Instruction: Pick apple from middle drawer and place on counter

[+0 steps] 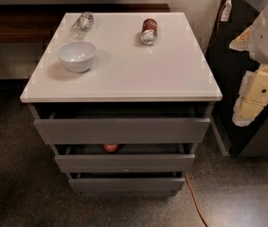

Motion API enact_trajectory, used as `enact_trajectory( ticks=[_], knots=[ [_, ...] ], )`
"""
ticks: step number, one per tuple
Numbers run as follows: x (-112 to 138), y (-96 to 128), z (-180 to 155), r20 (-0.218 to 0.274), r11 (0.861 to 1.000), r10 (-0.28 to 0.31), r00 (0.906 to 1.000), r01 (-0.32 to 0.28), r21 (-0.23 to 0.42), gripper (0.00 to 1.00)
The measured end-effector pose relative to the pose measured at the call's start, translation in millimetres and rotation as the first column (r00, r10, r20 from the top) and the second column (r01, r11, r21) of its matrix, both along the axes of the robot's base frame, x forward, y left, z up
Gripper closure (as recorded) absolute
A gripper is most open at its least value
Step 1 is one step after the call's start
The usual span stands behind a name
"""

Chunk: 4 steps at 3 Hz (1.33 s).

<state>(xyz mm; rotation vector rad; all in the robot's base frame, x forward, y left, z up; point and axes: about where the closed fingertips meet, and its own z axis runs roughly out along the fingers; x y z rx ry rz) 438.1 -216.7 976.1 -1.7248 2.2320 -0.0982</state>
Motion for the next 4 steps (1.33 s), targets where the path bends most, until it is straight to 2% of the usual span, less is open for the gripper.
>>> enact_trajectory(
  ticks=[1, 2, 3, 4],
  knots=[
    [0, 0, 0, 0.0, 1.0, 0.0, 1.0, 0.0, 0.0, 0.0],
    [-5, 12, -11, -0.003, 0.998, 0.026, 0.9997, -0.026, 0.051, 0.0],
    [-19, 45, -38, -0.003, 0.985, 0.072, 0.9974, -0.07, 0.157, 0.0],
    [-29, 68, -65, -0.013, 0.971, 0.093, 0.9956, -0.088, 0.224, 0.0]
  ],
)
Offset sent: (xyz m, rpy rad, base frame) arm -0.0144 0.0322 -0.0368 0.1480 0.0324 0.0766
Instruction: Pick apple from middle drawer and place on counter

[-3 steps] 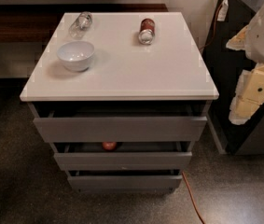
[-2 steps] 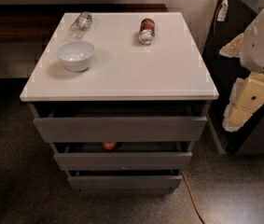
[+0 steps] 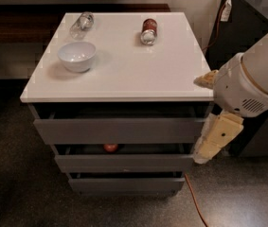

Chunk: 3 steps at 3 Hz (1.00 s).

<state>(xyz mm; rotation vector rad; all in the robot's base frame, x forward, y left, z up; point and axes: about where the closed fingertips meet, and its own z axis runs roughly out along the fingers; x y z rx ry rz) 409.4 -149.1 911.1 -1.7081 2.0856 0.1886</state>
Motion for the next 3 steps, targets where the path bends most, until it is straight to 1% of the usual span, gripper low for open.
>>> enact_trajectory(
  ticks=[1, 2, 3],
  knots=[
    [-8, 20, -33, -0.021, 0.999, 0.006, 0.9998, -0.005, 0.051, 0.0],
    [-15, 44, -74, -0.012, 0.999, 0.041, 0.9991, -0.04, 0.028, 0.0],
    [-14, 50, -99, -0.02, 0.992, 0.093, 0.9955, -0.094, -0.087, 0.0]
  ],
)
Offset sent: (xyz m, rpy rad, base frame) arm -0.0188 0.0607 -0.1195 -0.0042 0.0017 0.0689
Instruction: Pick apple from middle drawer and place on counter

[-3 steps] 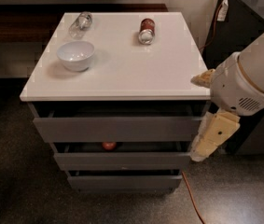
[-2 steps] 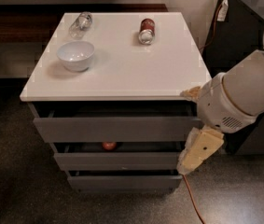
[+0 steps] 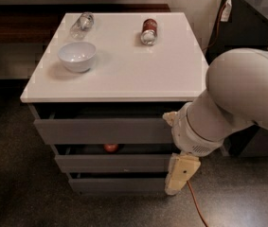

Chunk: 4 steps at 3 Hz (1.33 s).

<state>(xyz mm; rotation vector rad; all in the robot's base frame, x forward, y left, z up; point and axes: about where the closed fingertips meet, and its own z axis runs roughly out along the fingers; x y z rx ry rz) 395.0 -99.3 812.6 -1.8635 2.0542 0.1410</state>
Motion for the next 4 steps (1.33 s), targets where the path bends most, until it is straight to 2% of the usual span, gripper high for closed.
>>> enact_trajectory(
  ticks=[1, 2, 3, 4],
  knots=[
    [1, 0, -3, -0.001, 1.0, 0.004, 1.0, -0.004, -0.004, 0.0],
    [3, 16, -36, -0.032, 0.999, 0.041, 0.9987, -0.041, -0.007, 0.0],
    [2, 31, -78, -0.068, 0.998, 0.059, 0.9959, -0.057, 0.042, 0.0],
    [3, 48, -124, -0.077, 0.994, 0.07, 0.9945, -0.063, 0.09, 0.0]
  ],
)
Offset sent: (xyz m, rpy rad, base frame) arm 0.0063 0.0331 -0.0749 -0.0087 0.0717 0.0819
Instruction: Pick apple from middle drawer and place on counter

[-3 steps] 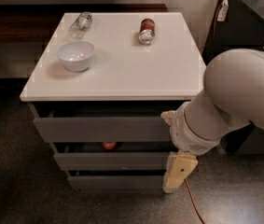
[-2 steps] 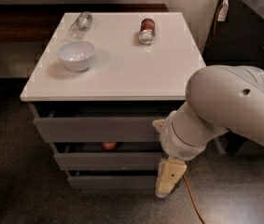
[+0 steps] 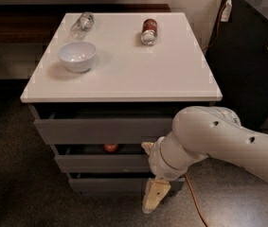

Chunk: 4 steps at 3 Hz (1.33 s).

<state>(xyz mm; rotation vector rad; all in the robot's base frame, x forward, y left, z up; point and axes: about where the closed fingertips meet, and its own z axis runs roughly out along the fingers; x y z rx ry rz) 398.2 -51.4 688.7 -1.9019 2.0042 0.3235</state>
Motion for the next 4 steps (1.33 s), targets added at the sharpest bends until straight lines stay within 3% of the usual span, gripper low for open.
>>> enact_trajectory(
  ticks=[1, 4],
  knots=[
    [7, 12, -40, 0.011, 1.0, 0.004, 0.9999, -0.004, 0.021, 0.0],
    [79, 17, -176, 0.125, 0.995, 0.064, 0.9901, -0.054, -0.078, 0.0]
  ],
)
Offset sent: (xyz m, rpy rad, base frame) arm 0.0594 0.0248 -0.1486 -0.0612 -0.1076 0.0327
